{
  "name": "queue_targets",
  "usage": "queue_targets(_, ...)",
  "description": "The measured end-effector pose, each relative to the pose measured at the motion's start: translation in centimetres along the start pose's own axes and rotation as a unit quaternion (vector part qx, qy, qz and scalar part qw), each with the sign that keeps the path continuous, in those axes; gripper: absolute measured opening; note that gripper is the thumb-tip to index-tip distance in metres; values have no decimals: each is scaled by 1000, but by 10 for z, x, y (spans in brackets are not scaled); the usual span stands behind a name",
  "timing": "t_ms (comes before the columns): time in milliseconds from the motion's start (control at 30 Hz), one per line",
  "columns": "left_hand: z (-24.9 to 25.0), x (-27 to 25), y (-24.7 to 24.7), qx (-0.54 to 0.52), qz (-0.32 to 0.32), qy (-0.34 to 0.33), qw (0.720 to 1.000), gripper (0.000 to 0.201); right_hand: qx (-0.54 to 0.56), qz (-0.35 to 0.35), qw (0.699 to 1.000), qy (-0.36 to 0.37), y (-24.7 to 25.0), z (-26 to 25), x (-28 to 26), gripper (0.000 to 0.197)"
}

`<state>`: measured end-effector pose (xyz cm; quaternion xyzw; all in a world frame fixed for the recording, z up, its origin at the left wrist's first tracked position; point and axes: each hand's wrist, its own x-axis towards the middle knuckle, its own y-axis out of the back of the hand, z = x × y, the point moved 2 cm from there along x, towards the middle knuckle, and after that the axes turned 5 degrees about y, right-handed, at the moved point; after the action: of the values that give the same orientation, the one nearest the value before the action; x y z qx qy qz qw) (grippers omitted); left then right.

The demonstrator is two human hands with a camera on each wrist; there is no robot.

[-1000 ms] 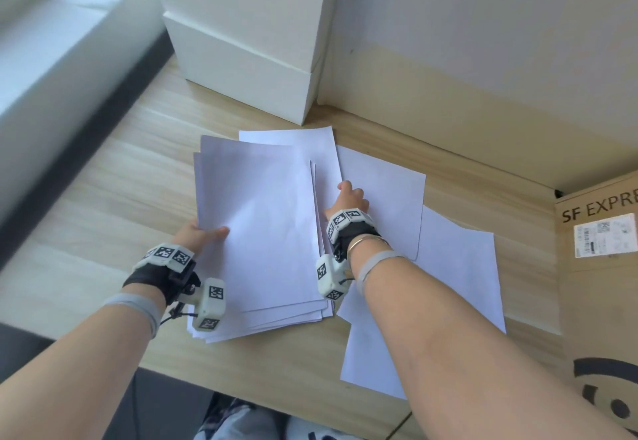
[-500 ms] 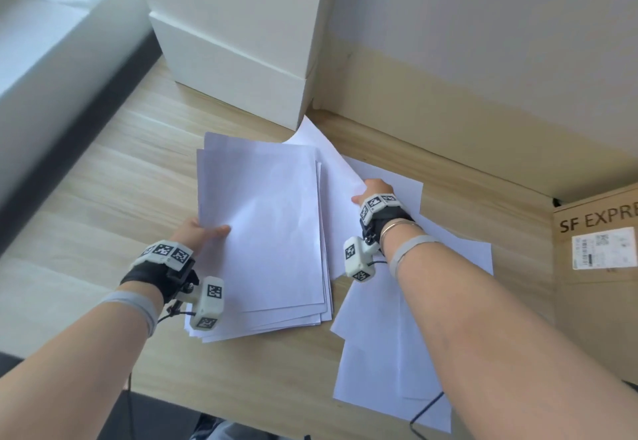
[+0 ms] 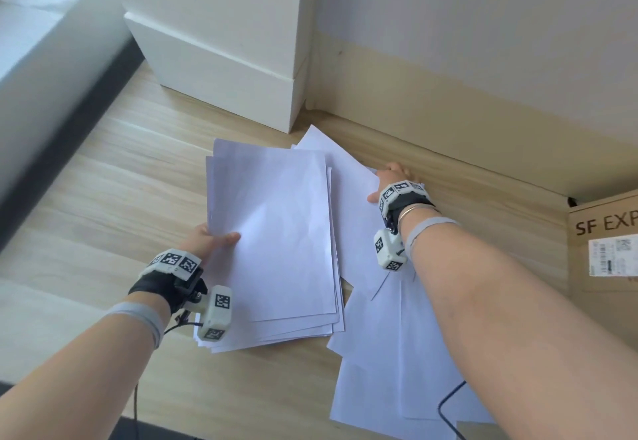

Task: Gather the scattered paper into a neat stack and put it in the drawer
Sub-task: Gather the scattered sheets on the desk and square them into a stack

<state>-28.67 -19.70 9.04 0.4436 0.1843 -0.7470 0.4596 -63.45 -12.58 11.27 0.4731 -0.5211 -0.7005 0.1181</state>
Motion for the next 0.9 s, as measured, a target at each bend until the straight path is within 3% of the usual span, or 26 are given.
queue_targets(233, 0, 0, -3, -2, 7, 4, 1000, 13, 17, -49, 999, 6, 4, 7, 9, 54)
queue_targets(433, 0, 4, -2, 10, 1, 10, 1000, 8, 34, -14, 999, 21, 4, 10, -1, 19)
queue_targets(633, -3, -1, 0, 29, 2, 16, 999, 22, 142, 29, 982, 121, -1, 19, -10, 47)
queue_targets(700, -5, -3, 1, 36, 4, 19, 999, 27, 134, 6, 983, 123, 0, 21, -16, 45)
queue_targets(800, -9, -6, 4, 40, 13, 19, 999, 34, 140, 6, 983, 117, -1, 27, -24, 25)
queue_targets(900, -11, -11, 4, 42, 14, 21, 999, 25, 153, 23, 982, 108, -6, 32, -32, 20)
